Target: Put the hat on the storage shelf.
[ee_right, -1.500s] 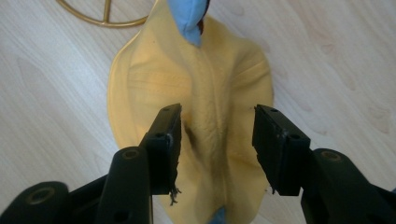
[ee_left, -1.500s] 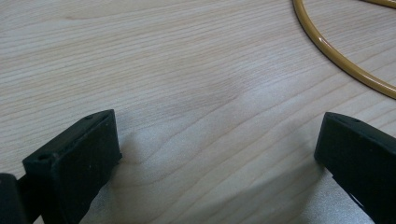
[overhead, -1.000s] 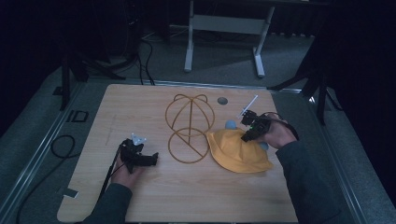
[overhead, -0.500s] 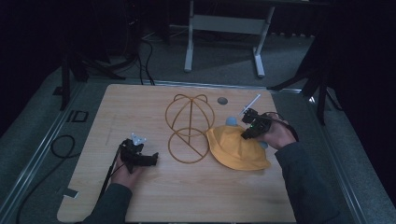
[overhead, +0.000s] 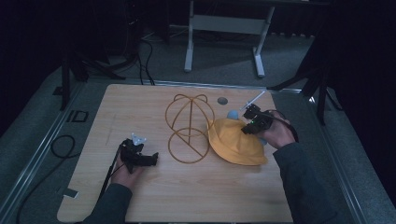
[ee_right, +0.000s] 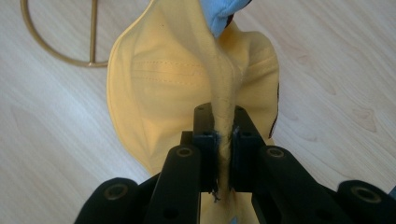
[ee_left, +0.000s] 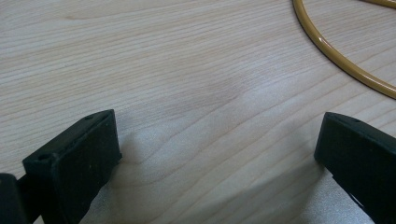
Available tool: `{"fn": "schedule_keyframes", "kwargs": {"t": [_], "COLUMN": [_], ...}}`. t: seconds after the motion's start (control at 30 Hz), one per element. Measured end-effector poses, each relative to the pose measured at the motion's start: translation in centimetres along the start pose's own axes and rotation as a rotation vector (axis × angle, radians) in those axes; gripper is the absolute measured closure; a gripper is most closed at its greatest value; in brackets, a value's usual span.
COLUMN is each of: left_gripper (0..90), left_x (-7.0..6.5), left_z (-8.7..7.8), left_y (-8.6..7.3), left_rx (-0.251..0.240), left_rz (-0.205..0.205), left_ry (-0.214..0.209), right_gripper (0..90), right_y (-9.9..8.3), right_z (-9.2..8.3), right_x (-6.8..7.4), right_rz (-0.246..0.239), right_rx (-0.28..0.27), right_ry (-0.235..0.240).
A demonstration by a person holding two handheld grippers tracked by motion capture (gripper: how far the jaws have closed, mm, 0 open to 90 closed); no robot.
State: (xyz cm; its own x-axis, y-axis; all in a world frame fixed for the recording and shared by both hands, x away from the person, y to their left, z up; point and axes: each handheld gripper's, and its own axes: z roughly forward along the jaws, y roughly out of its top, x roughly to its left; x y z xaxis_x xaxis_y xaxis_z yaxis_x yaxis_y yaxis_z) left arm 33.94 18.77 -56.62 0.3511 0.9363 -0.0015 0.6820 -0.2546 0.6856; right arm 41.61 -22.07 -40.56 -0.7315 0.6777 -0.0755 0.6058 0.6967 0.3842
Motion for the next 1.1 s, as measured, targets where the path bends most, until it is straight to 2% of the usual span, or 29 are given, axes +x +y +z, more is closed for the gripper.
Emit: {"fn": "schedule_keyframes", "kwargs": {"t": [0.3, 0.37, 0.4, 0.43, 0.57, 0.8, 0.83, 0.87, 0.9, 1.1], "left_gripper": [0.1, 0.1, 0.1, 0.1, 0.1, 0.1, 0.1, 0.1, 0.1, 0.1], "left_x": [0.0, 0.0, 0.0, 0.0, 0.0, 0.0, 0.0, 0.0, 0.0, 0.0], "left_z": [0.0, 0.0, 0.0, 0.0, 0.0, 0.0, 0.0, 0.0, 0.0, 0.0], "left_y": [0.0, 0.0, 0.0, 0.0, 0.0, 0.0, 0.0, 0.0, 0.0, 0.0], "left_rx": [0.0, 0.0, 0.0, 0.0, 0.0, -0.001, -0.001, -0.001, -0.001, -0.001], "left_rz": [0.0, 0.0, 0.0, 0.0, 0.0, 0.0, -0.001, -0.001, -0.001, -0.001], "left_ry": [0.0, 0.0, 0.0, 0.0, 0.0, 0.0, 0.0, 0.0, 0.0, 0.0], "right_gripper": [84.3, 84.6, 84.6, 84.7, 84.8, 84.9, 84.9, 84.9, 84.9, 84.8], "right_y": [0.2, 0.2, 0.2, 0.1, 0.1, -0.1, -0.1, -0.1, -0.2, -0.3], "right_z": [0.0, -0.4, -0.4, -0.7, -1.2, -1.7, -1.8, -1.8, -1.8, -2.1], "right_x": [-0.3, -0.5, -0.5, -0.7, -1.1, -1.5, -1.6, -1.6, -1.7, -2.0], "right_rz": [0.059, 0.084, 0.084, 0.102, 0.133, 0.171, 0.185, 0.185, 0.197, 0.226], "right_rx": [-0.052, -0.093, -0.093, -0.125, -0.167, -0.194, -0.222, -0.222, -0.244, -0.272], "right_ry": [-0.048, -0.088, -0.088, -0.107, -0.133, -0.15, -0.152, -0.152, -0.157, -0.143]}}
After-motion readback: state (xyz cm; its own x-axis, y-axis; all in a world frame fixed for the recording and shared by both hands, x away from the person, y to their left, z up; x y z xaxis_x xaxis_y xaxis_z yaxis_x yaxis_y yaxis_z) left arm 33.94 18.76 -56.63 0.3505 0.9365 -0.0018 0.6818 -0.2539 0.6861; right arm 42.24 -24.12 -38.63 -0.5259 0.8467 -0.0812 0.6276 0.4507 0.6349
